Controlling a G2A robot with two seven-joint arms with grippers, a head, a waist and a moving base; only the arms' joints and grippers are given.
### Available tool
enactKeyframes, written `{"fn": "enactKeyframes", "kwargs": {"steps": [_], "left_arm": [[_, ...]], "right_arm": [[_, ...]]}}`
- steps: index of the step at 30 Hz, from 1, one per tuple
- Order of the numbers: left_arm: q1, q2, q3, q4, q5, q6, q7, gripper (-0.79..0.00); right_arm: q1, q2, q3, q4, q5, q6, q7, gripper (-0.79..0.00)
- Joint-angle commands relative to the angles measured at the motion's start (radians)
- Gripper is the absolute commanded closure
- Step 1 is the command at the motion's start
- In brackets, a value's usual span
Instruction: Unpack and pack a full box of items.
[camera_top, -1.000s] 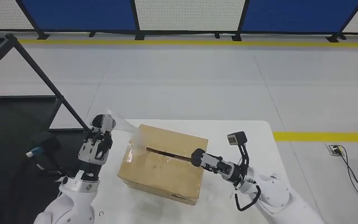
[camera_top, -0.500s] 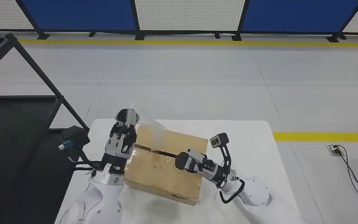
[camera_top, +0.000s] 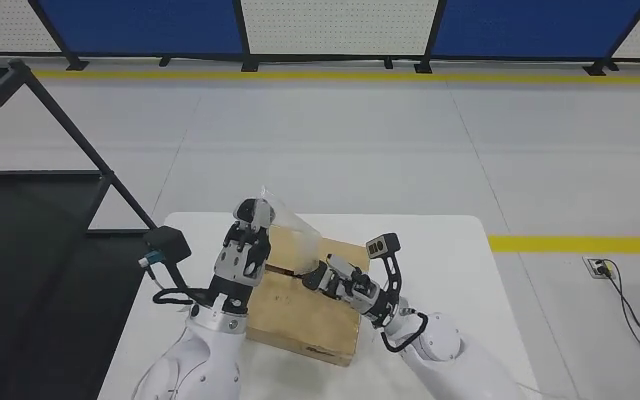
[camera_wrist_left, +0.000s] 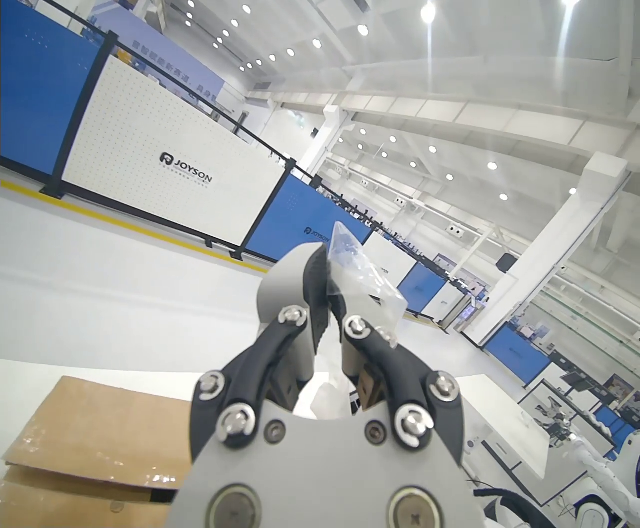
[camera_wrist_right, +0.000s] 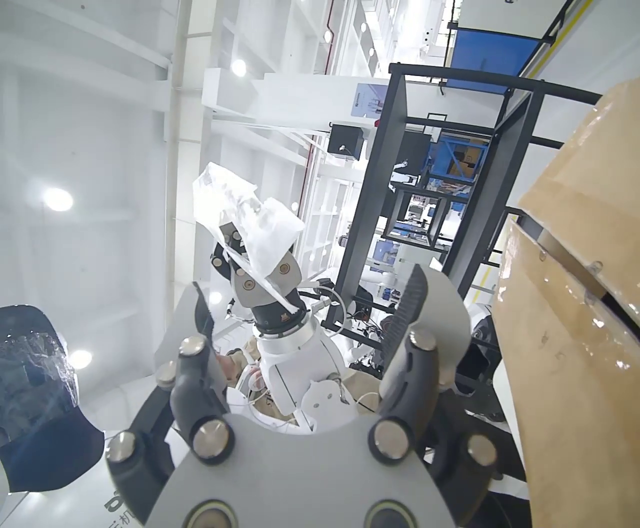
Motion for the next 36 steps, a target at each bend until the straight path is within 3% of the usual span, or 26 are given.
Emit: {"fn": "enactKeyframes", "kwargs": {"steps": [1, 11, 18, 36], "left_arm": [[0.000, -0.001, -0.003, 0.006, 0.002, -0.002, 0.000, 0.000], [0.007, -0.003, -0.025, 0.020, 0.008, -0.005, -0.002, 0.000], [0.012, -0.005, -0.039, 0.024, 0.026, -0.011, 0.003, 0.000], [0.084, 0.006, -0.131, 0.018, 0.042, -0.137, -0.007, 0.000]], "right_arm": [[0.001, -0.005, 0.005, 0.007, -0.003, -0.007, 0.005, -0.283], [-0.015, -0.023, 0.043, 0.011, -0.011, -0.009, 0.027, -0.154], [-0.034, -0.032, 0.075, 0.000, -0.023, 0.003, 0.023, 0.000], [-0.116, 0.001, 0.312, -0.167, -0.041, 0.063, 0.103, 0.000]]}}
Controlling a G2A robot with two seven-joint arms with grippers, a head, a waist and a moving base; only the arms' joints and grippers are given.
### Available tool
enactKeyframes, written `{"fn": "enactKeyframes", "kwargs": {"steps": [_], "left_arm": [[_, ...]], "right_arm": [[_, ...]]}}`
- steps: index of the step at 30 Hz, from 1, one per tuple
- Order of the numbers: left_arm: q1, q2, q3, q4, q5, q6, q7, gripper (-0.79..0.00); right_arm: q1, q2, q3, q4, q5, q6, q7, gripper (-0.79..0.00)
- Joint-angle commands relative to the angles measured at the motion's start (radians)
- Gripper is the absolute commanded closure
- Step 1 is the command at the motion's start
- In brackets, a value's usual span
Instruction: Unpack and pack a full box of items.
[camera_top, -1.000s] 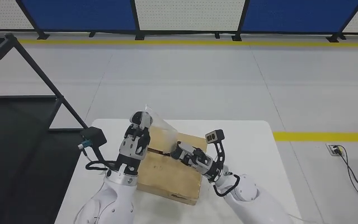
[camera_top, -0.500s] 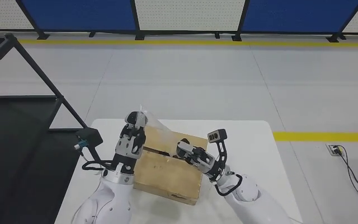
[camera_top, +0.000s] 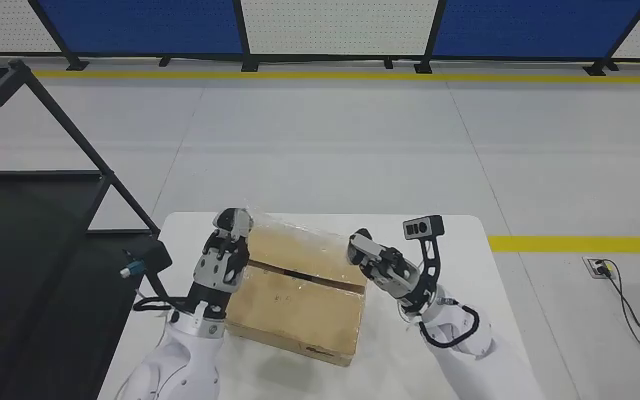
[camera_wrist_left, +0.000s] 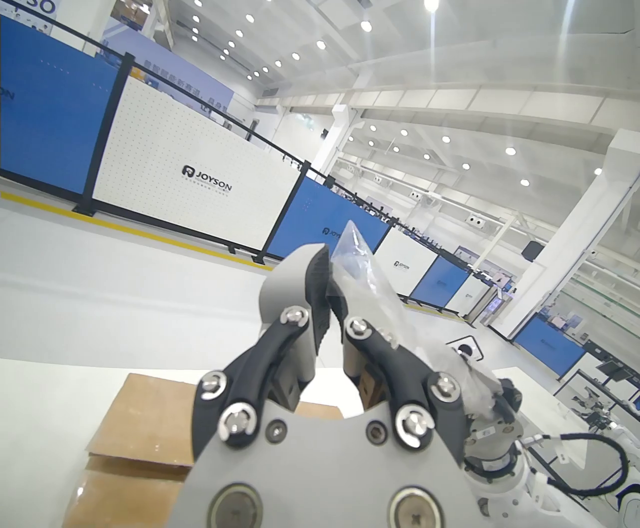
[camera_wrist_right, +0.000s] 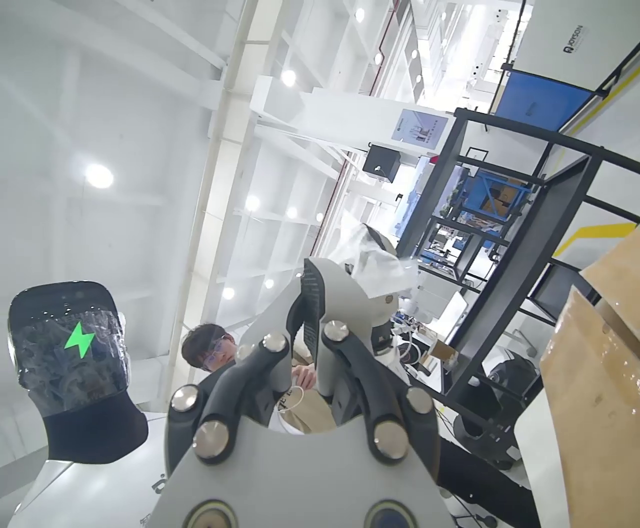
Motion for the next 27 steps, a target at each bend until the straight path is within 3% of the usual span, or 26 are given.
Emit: {"fn": "enactKeyframes", "kwargs": {"steps": [1, 10, 11, 12, 15, 17, 18, 27], "left_arm": [[0.010, 0.001, -0.011, -0.003, -0.011, -0.014, -0.003, 0.000], [0.030, 0.002, -0.034, -0.013, -0.065, -0.047, -0.014, -0.003], [0.031, 0.003, -0.034, -0.013, -0.065, -0.049, -0.016, -0.068], [0.033, 0.003, -0.034, -0.013, -0.065, -0.051, -0.019, -0.194], [0.036, 0.003, -0.033, -0.009, -0.062, -0.056, -0.026, -0.336], [0.037, 0.004, -0.032, -0.006, -0.055, -0.056, -0.028, -0.708], [0.038, 0.004, -0.031, -0.003, -0.053, -0.057, -0.028, -0.785], [0.037, 0.002, -0.027, 0.009, -0.058, -0.047, -0.017, -0.785]], "right_arm": [[-0.006, 0.004, 0.025, -0.017, -0.024, 0.020, -0.002, 0.000], [-0.025, 0.003, 0.056, -0.056, -0.070, 0.065, -0.027, 0.000], [-0.025, 0.002, 0.058, -0.057, -0.070, 0.064, -0.029, 0.000], [-0.026, 0.001, 0.060, -0.059, -0.068, 0.063, -0.029, 0.000], [-0.027, -0.002, 0.066, -0.067, -0.069, 0.055, -0.027, 0.000], [-0.026, -0.003, 0.070, -0.076, -0.071, 0.052, -0.028, 0.000], [-0.025, -0.004, 0.072, -0.081, -0.071, 0.050, -0.027, 0.000], [-0.002, -0.012, 0.090, -0.121, -0.085, 0.051, -0.035, 0.000]]}}
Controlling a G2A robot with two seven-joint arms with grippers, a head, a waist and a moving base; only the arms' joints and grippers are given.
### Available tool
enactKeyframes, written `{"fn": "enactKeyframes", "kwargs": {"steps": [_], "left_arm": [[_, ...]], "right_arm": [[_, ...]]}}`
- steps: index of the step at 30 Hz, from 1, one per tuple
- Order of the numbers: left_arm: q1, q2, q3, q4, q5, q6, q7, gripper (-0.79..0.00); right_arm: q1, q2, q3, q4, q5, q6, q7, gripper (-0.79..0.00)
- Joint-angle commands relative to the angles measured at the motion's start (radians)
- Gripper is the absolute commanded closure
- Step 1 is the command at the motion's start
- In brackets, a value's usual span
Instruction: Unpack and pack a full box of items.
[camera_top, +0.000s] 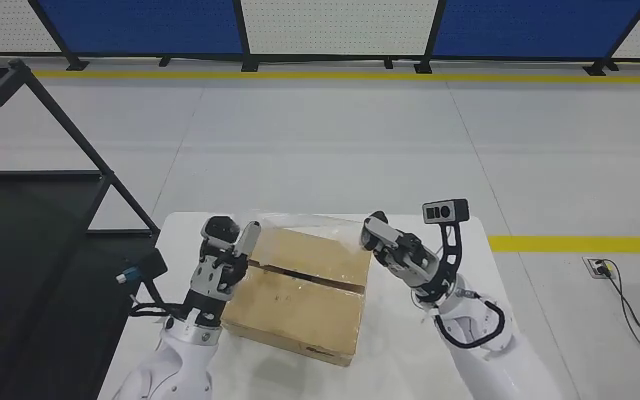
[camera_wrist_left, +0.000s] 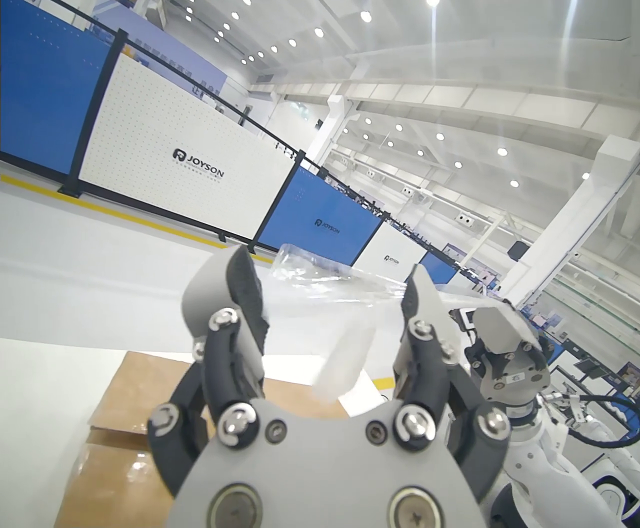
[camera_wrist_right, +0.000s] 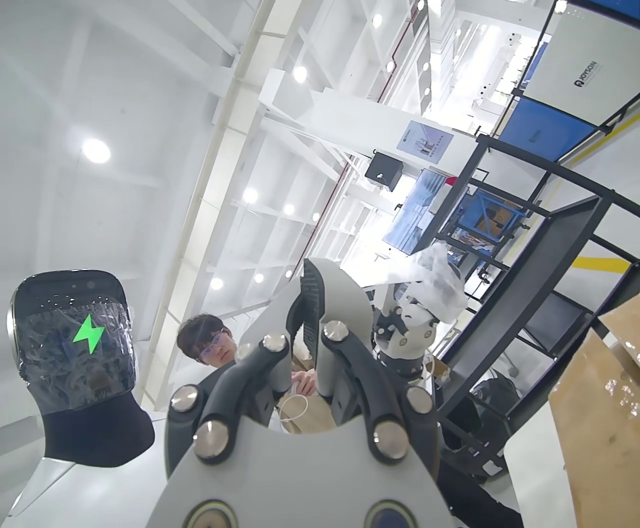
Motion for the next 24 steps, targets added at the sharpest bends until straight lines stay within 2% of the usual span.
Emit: {"fn": "enactKeyframes", "kwargs": {"steps": [1, 15, 24], "left_arm": [[0.001, 0.000, -0.001, 0.002, -0.004, 0.002, 0.004, -0.785], [0.023, -0.002, -0.029, 0.004, -0.050, 0.014, 0.040, -0.785], [0.071, -0.012, -0.124, -0.018, -0.357, 0.142, 0.058, -0.785]], "right_arm": [[0.007, -0.002, 0.003, -0.009, -0.009, 0.005, -0.005, 0.000], [0.070, -0.011, 0.012, -0.053, -0.096, 0.090, -0.030, 0.000], [0.147, -0.017, -0.011, -0.101, -0.177, 0.220, -0.009, 0.000]]}}
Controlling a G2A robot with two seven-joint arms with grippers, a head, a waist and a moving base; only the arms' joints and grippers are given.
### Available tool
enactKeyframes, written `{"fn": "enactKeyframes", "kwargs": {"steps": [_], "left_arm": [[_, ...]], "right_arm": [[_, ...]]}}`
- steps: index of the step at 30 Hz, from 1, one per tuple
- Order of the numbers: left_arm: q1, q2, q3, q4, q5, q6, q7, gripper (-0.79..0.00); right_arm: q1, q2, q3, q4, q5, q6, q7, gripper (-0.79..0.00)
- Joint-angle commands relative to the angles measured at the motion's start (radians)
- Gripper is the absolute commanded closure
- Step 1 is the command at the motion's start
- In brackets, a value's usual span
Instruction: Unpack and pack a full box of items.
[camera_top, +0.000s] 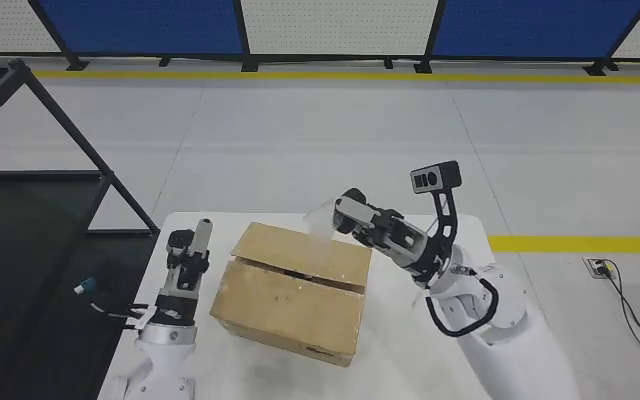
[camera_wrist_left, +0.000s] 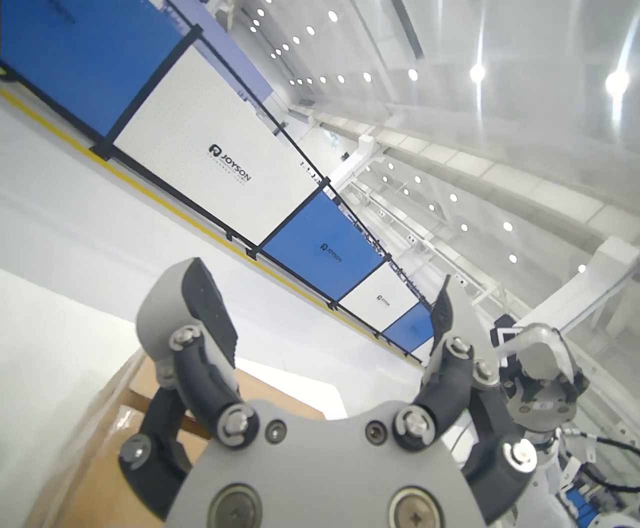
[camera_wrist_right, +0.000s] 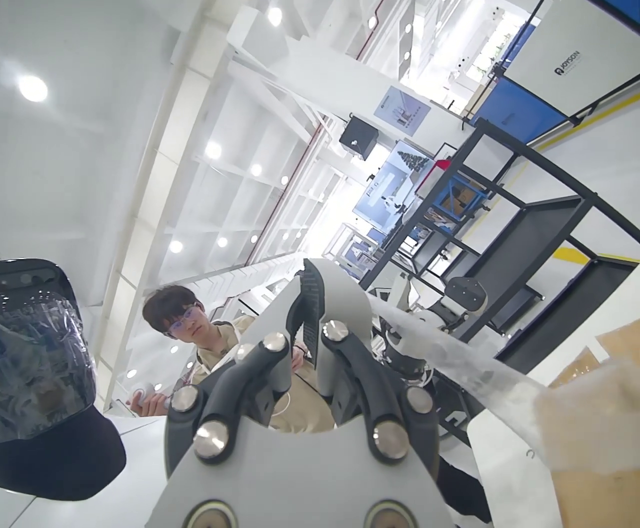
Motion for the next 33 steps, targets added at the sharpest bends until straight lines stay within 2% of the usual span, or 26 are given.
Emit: {"fn": "enactKeyframes", "kwargs": {"steps": [1, 5, 10, 19, 25, 33], "left_arm": [[0.016, -0.002, -0.030, -0.004, -0.082, 0.043, -0.002, -0.785], [0.059, 0.001, -0.084, -0.027, -0.139, 0.089, -0.056, -0.785], [0.059, 0.001, -0.084, -0.027, -0.139, 0.089, -0.056, -0.785], [0.060, 0.001, -0.084, -0.027, -0.141, 0.088, -0.057, -0.785], [0.039, 0.010, -0.063, -0.017, -0.089, 0.043, -0.170, -0.785], [0.031, 0.030, -0.005, -0.024, 0.133, -0.042, -0.369, -0.785]], "right_arm": [[0.021, -0.003, -0.008, -0.005, -0.009, 0.018, -0.004, 0.000], [0.061, -0.010, -0.030, -0.010, -0.035, 0.057, -0.017, 0.000], [0.111, -0.010, -0.038, -0.018, -0.091, 0.132, 0.032, 0.000], [0.102, -0.010, -0.040, -0.017, -0.093, 0.137, 0.027, 0.000], [0.104, -0.018, -0.062, 0.022, -0.066, 0.143, 0.019, 0.000], [0.130, -0.028, -0.076, 0.079, -0.028, 0.126, 0.051, 0.000]]}}
